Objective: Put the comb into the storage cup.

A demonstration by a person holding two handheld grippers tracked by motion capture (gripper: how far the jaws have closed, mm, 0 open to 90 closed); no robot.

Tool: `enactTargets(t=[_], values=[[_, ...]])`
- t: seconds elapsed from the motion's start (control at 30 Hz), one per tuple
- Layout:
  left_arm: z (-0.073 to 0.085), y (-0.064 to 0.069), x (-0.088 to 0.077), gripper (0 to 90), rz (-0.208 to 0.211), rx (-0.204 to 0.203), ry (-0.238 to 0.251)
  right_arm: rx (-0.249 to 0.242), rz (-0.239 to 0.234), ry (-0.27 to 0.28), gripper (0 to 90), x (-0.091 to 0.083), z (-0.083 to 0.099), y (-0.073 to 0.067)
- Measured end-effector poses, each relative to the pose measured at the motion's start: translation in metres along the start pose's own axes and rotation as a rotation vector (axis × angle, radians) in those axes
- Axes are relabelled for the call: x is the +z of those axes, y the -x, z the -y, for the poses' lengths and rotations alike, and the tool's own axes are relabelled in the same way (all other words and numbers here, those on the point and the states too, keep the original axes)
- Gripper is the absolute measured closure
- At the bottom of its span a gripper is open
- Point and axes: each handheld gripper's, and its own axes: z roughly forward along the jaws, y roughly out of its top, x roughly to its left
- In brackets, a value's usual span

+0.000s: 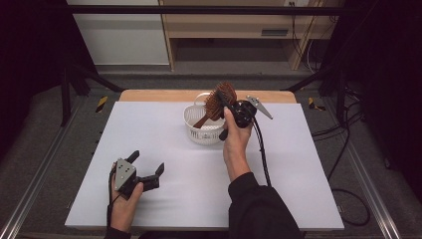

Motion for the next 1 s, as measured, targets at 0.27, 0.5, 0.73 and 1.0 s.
enactTargets(t=[0.27, 0.5, 0.73, 1.0], values=[[-0.0004, 0.0010, 0.0003, 1.6, 0.005, 0.004, -0.001, -0.002, -0.004, -0.010, 49.4, 0.0011, 0.0035, -0.0011], [-0.0005, 0.0016, 0.0003, 1.6, 0.007, 0.005, -0.002, -0.003, -0.003, -0.006, 49.4, 0.0014, 0.0038, -0.0012], [-0.0003, 0.0018, 0.0006, 1.6, 0.009, 0.006, -0.003, 0.002, -0.002, -0.007, 49.4, 0.0027, 0.0057, -0.0011], [-0.0003, 0.0017, 0.0006, 1.5, 0.010, 0.006, -0.003, 0.005, -0.005, -0.012, 49.4, 0.0036, 0.0082, -0.0007]])
